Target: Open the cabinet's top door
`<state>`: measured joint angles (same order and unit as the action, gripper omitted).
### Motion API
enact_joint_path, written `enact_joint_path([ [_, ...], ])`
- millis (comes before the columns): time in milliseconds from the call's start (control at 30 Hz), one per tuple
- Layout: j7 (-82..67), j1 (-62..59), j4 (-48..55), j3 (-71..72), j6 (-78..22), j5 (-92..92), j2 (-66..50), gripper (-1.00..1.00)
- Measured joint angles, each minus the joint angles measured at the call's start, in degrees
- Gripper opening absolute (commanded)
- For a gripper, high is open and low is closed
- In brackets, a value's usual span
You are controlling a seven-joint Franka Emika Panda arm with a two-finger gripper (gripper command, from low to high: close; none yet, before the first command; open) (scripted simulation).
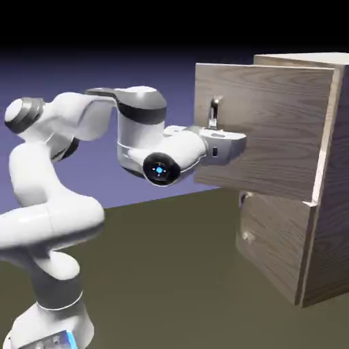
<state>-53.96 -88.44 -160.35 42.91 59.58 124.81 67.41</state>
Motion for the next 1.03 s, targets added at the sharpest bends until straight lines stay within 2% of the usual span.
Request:
enact_joint_path([
  [267, -13.24, -15.68, 9.76, 1.5, -18.51, -16.82, -14.68, -1.0],
  [467, -24.29, -27.62, 21.64, 8.47, -25.74, -31.27, -27.03, -1.0],
  [767, -31.97, -41.85, 38.18, 24.48, -24.74, -48.64, -45.71, -1.0],
  [1033, -29.25, -50.68, 44.61, 39.41, -17.12, -58.04, -61.06, -1.0],
])
